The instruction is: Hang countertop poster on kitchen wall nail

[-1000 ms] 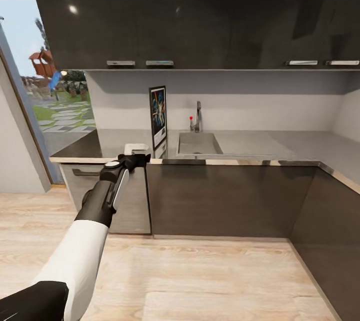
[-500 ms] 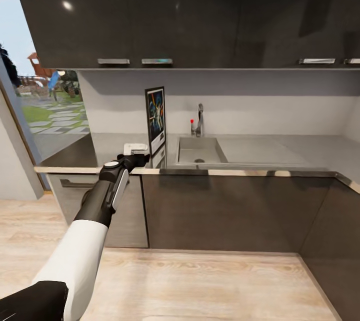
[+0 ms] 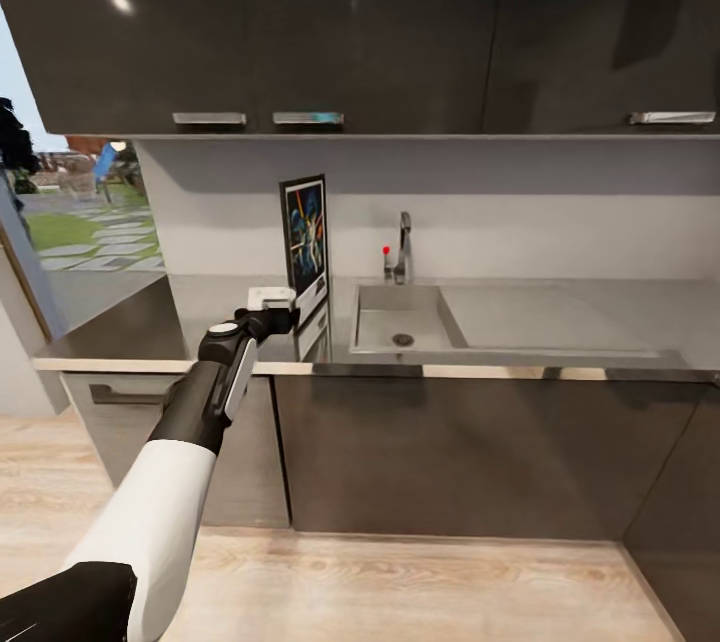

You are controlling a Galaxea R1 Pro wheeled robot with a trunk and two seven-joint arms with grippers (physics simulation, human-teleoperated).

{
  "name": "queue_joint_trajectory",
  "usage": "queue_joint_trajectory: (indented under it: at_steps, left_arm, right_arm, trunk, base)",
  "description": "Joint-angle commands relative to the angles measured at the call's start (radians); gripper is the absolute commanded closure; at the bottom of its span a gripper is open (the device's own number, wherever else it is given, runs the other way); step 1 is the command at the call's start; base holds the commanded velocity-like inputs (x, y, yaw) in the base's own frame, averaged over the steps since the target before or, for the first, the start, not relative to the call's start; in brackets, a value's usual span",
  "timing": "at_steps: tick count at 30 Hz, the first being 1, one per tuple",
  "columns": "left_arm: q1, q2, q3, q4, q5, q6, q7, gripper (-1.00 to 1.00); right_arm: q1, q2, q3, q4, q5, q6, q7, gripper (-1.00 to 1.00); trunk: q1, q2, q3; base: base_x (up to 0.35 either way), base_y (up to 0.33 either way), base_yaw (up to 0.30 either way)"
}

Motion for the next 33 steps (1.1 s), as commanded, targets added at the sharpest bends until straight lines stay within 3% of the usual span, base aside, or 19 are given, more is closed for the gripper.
queue_joint_trajectory:
  at_steps: [1,11,13,15,18,33]
  left_arm:
    - [-0.001,-0.001,0.002,-0.001,-0.006,0.005,-0.001,-1.0]
    - [-0.001,0.0,0.004,0.001,-0.005,0.004,-0.002,-1.0]
    - [-0.001,0.0,0.005,0.006,-0.005,0.0,-0.002,-1.0]
    - [-0.001,-0.003,0.005,0.034,-0.006,-0.067,-0.002,-1.0]
    - [-0.001,-0.004,0.004,0.099,-0.005,-0.101,-0.002,-1.0]
    - [-0.001,-0.004,0.004,0.128,-0.005,-0.11,-0.002,-1.0]
  right_arm:
    - [0.0,0.0,0.001,-0.001,0.001,-0.001,-0.003,-1.0]
    - [0.0,0.0,0.001,0.0,0.001,-0.001,-0.003,-1.0]
    - [0.0,0.0,0.001,0.001,0.001,-0.001,-0.002,-1.0]
    - [0.0,0.0,0.001,0.001,0.002,-0.001,-0.002,-1.0]
    - [0.0,0.0,0.001,0.001,0.002,-0.001,-0.002,-1.0]
    - [0.0,0.0,0.001,0.002,0.002,-0.001,-0.002,-1.0]
  trunk:
    - [0.001,0.0,-0.001]
    - [0.001,0.0,-0.001]
    - [0.001,0.0,-0.001]
    - [0.001,0.0,-0.001]
    - [0.001,0.0,-0.001]
    - [0.001,0.0,-0.001]
  base:
    - [0.331,0.0,0.0]
    - [0.298,0.0,0.0]
    - [0.089,0.0,0.0]
    - [0.029,0.0,0.0]
    - [0.008,0.0,0.0]
    - [0.0,0.0,0.0]
